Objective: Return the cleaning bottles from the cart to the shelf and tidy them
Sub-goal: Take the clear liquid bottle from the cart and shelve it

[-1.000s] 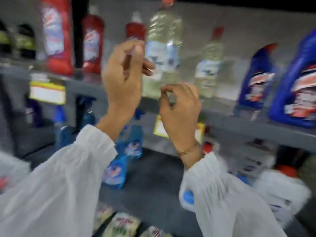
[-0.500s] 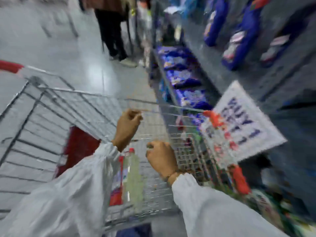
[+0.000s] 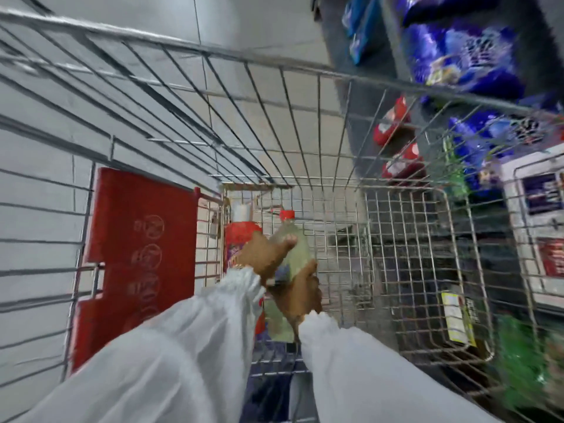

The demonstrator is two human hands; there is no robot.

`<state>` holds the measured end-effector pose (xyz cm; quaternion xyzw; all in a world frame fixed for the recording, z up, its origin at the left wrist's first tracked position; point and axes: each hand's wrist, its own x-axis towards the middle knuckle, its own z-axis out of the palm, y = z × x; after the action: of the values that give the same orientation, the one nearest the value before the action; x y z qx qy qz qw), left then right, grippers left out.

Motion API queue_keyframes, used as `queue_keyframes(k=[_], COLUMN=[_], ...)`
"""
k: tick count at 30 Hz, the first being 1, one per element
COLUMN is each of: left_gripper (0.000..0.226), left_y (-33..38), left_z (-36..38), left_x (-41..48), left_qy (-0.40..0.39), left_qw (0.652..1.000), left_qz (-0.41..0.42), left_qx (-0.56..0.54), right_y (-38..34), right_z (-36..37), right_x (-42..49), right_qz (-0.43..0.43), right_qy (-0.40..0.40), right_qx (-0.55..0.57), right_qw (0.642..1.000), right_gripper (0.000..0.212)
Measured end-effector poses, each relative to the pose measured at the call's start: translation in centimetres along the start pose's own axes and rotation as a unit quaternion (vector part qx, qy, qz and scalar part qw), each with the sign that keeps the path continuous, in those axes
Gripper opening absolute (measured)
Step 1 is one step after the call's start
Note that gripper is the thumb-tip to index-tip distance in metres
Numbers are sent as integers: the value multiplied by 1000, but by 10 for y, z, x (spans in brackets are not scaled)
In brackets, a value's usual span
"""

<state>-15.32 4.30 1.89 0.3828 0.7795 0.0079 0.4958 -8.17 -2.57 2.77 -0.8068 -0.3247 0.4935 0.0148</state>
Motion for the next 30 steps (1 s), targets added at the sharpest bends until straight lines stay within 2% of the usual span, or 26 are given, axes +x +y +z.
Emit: queue_keyframes(k=[3,7,10,11,13,15,16,19,20,23,25,28,30], left_gripper=[66,61,60,64,75,101,105,82,73,44,51,76,70], left_y=[2,-6,11,15,28,39,46,72,84,114,128,139,142], left_z=[0,-4,-14,-15,-22,-28,-31,-42,-48,-61,-67,-72,-76], left_x=[-4,-5,-20,-22,-38,-58,-68,-110,-128,-190,-238,-316,-372], left_qy=[-12,-43,-113,-132,-181,-238,-273,-360,-363,-335,-324,-369,-371], left_qw=[999,988,972,969,961,944,932,877,870,865,857,821,794], left_qz=[53,78,83,76,94,106,109,163,185,260,290,324,363], left_qx=[-2,-126,-188,-197,-187,-202,-210,-273,-278,-268,-275,-292,-316], right_y=[4,9,12,11,9,5,2,-5,-5,1,9,30,50], right_z=[-14,-41,-70,-80,-98,-113,-123,-154,-164,-194,-216,-246,-263], right_x=[7,9,5,1,-11,-25,-35,-74,-90,-138,-181,-253,-301], right_qz=[-4,7,-34,-47,-71,-96,-109,-155,-176,-237,-277,-350,-392], right_qy=[-24,-84,-132,-138,-143,-158,-169,-207,-211,-200,-183,-128,-76], right_qx=[62,166,215,227,261,283,292,339,354,384,394,403,394], right_qw=[998,983,967,963,952,941,935,905,894,870,857,836,828], right_gripper=[71,78,50,47,54,57,57,61,64,72,75,73,69])
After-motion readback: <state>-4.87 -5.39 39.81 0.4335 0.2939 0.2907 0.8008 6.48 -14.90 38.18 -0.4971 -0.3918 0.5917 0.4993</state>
